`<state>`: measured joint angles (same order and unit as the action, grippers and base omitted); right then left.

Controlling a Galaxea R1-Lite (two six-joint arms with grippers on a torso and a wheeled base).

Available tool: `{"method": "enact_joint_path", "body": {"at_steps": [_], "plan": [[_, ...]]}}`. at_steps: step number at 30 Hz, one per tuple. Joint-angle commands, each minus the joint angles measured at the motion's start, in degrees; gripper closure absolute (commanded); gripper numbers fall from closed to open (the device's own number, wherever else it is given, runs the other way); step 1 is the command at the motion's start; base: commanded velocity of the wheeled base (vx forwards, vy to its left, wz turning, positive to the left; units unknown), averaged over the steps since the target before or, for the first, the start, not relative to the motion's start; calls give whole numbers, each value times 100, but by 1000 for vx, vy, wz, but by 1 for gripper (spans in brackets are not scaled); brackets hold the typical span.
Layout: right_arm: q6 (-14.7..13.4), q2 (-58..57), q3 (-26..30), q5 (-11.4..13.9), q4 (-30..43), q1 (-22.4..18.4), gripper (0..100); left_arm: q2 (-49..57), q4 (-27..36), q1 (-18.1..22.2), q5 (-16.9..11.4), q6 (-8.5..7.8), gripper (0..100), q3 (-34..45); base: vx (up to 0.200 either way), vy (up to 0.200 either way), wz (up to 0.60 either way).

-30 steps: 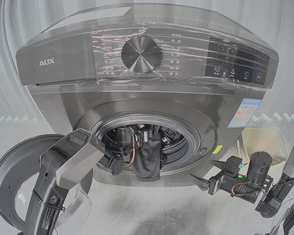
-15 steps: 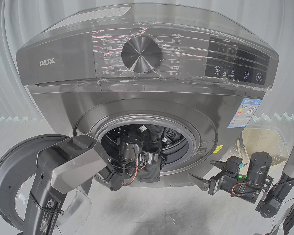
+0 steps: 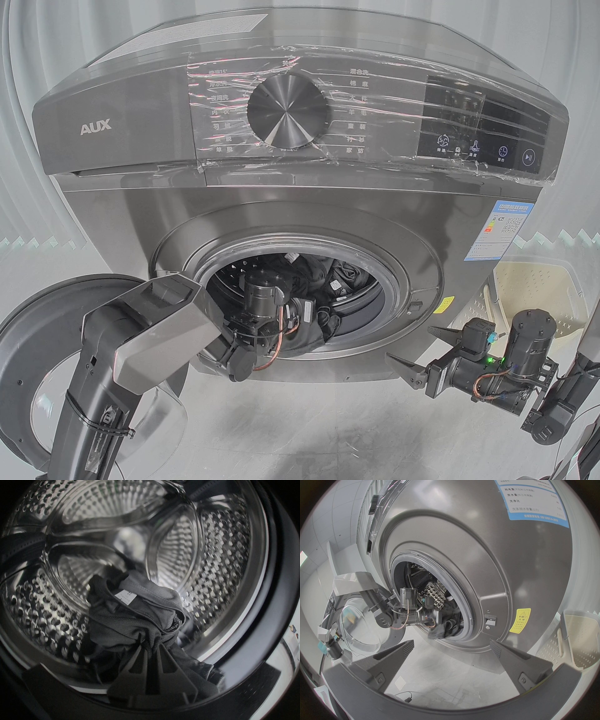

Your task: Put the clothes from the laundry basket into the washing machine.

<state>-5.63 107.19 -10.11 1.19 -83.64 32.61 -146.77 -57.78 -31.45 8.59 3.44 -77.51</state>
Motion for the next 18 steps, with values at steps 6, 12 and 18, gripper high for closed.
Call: {"method": "enact_joint_path", "body": {"at_steps": [6, 12, 18], "plan": [[1, 12, 0, -5, -3, 9, 0, -185, -269, 350, 178, 25, 100, -1091, 0, 0, 0], [1, 12, 0, -5, -3, 9, 0, -194, -295, 394, 222, 17, 100, -1126, 0, 0, 0], [1, 12, 9, -5, -3, 17, 0, -62, -392, 183, 169, 25, 0, -458, 0, 0, 0]]}}
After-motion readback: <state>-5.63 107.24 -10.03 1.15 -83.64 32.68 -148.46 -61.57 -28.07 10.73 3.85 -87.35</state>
